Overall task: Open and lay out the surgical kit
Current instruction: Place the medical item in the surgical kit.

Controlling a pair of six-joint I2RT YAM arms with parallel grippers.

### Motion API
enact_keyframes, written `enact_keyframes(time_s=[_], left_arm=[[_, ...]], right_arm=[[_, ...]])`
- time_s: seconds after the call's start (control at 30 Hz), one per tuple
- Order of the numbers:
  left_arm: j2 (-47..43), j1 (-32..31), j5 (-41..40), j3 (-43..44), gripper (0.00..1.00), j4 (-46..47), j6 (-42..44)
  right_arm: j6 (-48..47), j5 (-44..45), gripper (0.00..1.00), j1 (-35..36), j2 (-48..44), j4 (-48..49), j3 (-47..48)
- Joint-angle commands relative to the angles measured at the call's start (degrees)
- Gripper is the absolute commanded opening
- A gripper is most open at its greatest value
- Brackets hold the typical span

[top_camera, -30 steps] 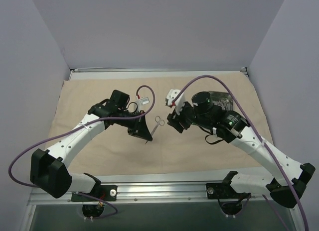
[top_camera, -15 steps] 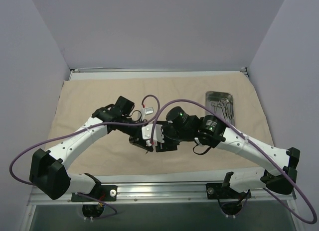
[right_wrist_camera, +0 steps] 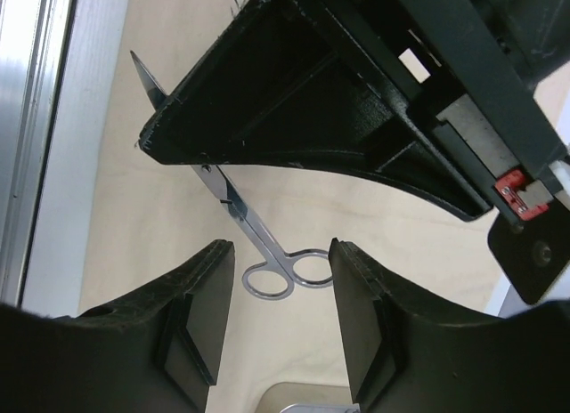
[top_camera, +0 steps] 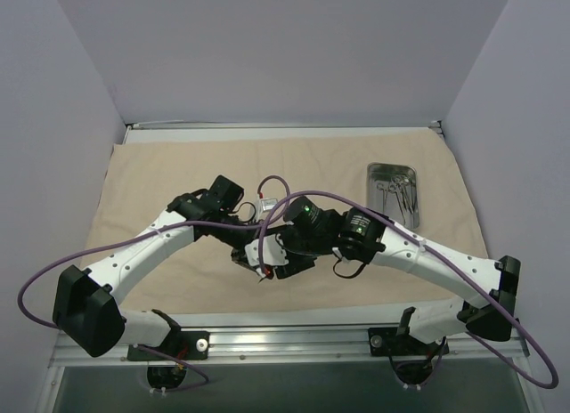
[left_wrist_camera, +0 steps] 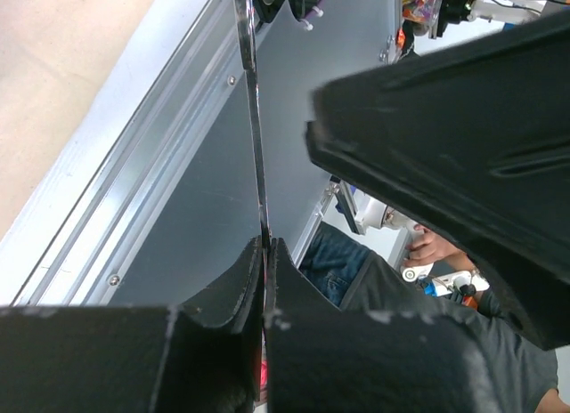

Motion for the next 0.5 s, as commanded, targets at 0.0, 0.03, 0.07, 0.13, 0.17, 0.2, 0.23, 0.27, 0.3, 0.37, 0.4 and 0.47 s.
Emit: enact_keyframes(time_s=[0.0, 0.03, 0.07, 0.13, 0.17, 0.2, 0.23, 0.27, 0.3, 0.37, 0.4, 0.47], left_arm=[[-1.7, -0.5, 3.3, 0.9, 0.02, 0.4, 1.5], [-1.8, -0.6, 3.7, 0.9, 0.02, 0.8, 1.5], [-1.9, -0.5, 3.6, 0.9, 0.02, 0.7, 1.5], [-1.8, -0.5, 3.6, 1.0, 0.02, 0.5, 1.7], [-1.7, -0.5, 3.9, 1.1, 0.02, 0.4, 1.9], [-1.6, -0.5, 3.8, 1.1, 0.02, 0.3, 1.9], [-1.6, -0.5, 3.9, 1.2, 0.02, 0.4, 1.9], [-1.6, -0.5, 3.9, 1.2, 0.02, 0.4, 1.9], [-1.6, -0.5, 3.9, 1.3, 0.02, 0.4, 2.0], [-1.6, -0.5, 3.8, 1.3, 0.02, 0.2, 2.1], [-1.5, -0.6, 3.9, 1.2, 0.02, 0.2, 2.2], [-1.4, -0.5, 3.8, 1.4, 0.02, 0.2, 2.0]], right_arm=[[-3.6, 0.5, 0.47, 0.3, 1.9, -2.6, 1.4], [-3.8, 0.0, 0.47, 0.3, 2.3, -2.7, 1.6], [-4.0, -0.3, 0.46, 0.3, 2.5, -2.8, 1.6], [-4.6, -0.6, 0.45, 0.3, 2.8, -2.9, 1.3], [-4.9, -1.0, 0.45, 0.3, 3.1, -3.0, 1.2], [-5.2, -1.0, 0.45, 0.3, 3.1, -3.0, 0.9], [-5.4, -1.2, 0.43, 0.3, 3.1, -3.1, 0.8], [-5.5, -1.3, 0.41, 0.3, 3.4, -3.1, 0.6], [-5.5, -1.3, 0.39, 0.3, 3.4, -3.0, 0.4], [-5.6, -1.2, 0.26, 0.3, 3.3, -2.8, 0.2], [-5.5, -0.9, 0.21, 0.3, 3.3, -2.7, 0.1], [-5.0, -0.5, 0.12, 0.3, 2.9, -1.7, -0.6]])
